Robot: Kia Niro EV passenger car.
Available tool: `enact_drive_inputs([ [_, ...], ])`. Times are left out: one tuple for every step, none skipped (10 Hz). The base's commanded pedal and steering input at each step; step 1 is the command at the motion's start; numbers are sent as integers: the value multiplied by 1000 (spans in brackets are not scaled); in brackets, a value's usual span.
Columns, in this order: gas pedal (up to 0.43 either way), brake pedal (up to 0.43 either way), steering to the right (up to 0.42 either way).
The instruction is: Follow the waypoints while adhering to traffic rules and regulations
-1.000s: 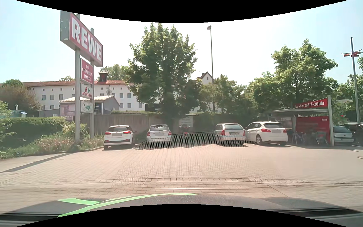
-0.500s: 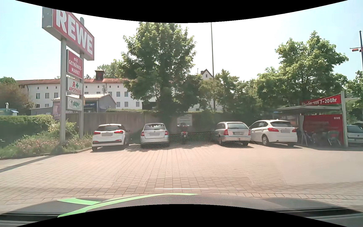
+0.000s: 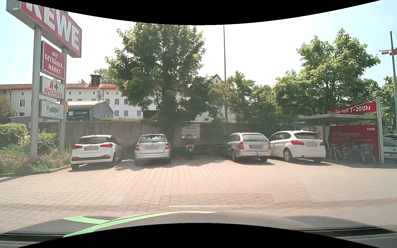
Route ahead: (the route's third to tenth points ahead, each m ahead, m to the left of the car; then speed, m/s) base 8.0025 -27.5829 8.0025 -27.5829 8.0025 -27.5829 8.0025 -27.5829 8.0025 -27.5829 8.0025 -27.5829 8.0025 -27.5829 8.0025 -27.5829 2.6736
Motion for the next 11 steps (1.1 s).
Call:
enact_drive_inputs([
  [0,0,316],
  [0,0,348],
  [0,0,375],
  [0,0,412],
  [0,0,444],
  [0,0,486],
  [0,0,526],
  [0,0,553],
  [0,0,580],
  [0,0,599],
  [0,0,612],
])
